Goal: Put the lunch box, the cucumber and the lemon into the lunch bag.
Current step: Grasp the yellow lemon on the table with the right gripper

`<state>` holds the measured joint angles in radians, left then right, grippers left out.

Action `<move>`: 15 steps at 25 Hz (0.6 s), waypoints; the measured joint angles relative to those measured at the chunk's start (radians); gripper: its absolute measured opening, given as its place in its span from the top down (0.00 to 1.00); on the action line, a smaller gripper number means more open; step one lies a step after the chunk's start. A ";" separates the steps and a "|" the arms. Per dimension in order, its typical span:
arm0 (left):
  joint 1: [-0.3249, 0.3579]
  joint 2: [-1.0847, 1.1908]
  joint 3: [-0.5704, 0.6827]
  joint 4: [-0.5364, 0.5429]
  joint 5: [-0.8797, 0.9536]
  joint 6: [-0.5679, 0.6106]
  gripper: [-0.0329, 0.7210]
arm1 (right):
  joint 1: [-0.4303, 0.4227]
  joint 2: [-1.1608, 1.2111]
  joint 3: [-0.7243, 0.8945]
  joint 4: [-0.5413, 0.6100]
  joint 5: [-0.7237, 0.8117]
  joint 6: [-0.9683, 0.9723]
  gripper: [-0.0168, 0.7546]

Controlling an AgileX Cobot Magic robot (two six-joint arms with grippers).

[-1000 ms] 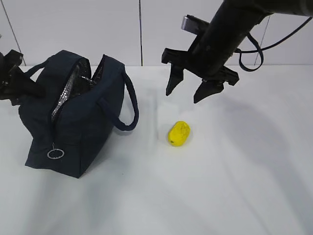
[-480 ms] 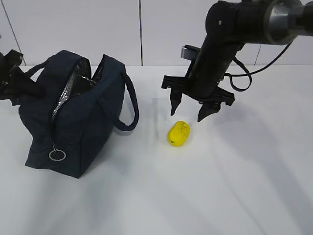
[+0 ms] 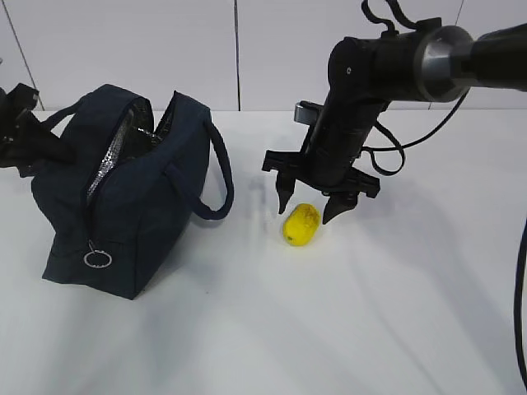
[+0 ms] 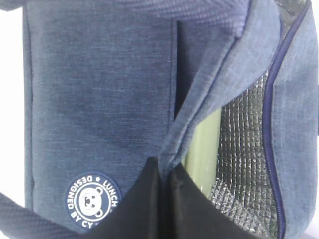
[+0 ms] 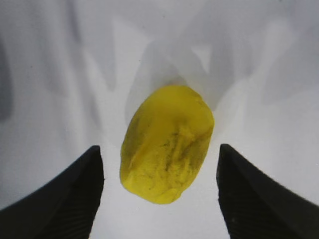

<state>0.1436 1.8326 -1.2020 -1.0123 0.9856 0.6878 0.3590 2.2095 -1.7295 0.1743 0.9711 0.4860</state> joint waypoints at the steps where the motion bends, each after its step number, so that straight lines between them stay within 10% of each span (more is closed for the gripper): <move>1: 0.000 0.000 0.000 0.000 0.000 0.000 0.97 | 0.002 0.007 -0.001 0.000 -0.004 0.004 0.27; 15: 0.000 0.000 0.000 0.000 0.000 0.000 0.97 | 0.002 0.056 -0.002 0.000 -0.006 0.003 0.27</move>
<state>0.1436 1.8326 -1.2020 -1.0123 0.9856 0.6878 0.3608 2.2656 -1.7318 0.1743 0.9649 0.4895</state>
